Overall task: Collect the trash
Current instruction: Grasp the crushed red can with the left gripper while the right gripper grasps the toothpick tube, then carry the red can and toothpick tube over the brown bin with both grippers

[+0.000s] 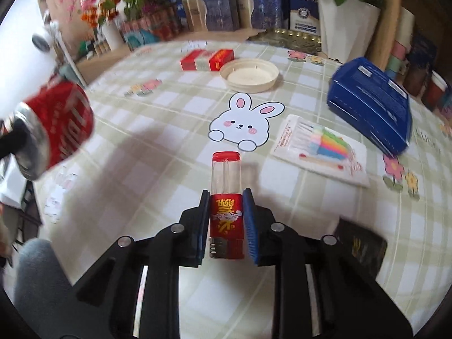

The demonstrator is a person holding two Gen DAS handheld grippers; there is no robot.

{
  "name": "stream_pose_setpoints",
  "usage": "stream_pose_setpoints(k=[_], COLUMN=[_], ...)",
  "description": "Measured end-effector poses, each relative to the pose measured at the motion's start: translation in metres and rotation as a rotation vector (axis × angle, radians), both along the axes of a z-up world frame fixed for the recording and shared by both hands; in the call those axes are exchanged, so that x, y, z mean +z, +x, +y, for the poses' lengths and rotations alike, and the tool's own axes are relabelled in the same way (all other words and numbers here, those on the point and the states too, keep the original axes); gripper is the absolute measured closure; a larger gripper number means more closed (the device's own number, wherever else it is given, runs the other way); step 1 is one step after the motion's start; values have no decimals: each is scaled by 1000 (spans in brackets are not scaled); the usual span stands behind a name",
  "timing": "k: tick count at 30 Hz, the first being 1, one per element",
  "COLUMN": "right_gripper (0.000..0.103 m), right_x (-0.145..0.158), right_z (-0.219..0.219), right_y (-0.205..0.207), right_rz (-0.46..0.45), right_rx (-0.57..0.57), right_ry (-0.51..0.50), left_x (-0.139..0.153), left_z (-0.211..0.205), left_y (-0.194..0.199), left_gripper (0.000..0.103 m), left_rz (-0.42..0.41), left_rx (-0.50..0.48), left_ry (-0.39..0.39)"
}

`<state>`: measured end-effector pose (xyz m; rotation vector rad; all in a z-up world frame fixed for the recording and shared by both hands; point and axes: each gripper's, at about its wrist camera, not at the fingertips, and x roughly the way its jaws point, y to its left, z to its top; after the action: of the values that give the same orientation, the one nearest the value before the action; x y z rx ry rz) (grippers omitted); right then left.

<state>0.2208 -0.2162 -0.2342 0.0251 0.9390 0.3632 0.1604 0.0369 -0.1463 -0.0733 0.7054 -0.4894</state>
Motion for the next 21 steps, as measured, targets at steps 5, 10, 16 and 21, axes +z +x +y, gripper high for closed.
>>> stream_pose_setpoints(k=[5,10,16,21], right_gripper=[77,77,77,77], right_x=[13,23,32,33], right_z=[-17,-38,-54,-59], right_y=[-45,-91,-150,-188], right_rz=[-20,-44,-90,-103], right_rx=[-38,-78,-109,-112], right_ry=[119,197,198,170], left_x=[4,9,9,8], left_z=[-4,-11,-21,-34], left_y=[-19,-45,-82,-112], left_gripper=[89,89,89,89], left_rz=[3,7,17,25], left_rx=[-16,-51,-89,-149], left_ry=[-6,-8,-16,-11])
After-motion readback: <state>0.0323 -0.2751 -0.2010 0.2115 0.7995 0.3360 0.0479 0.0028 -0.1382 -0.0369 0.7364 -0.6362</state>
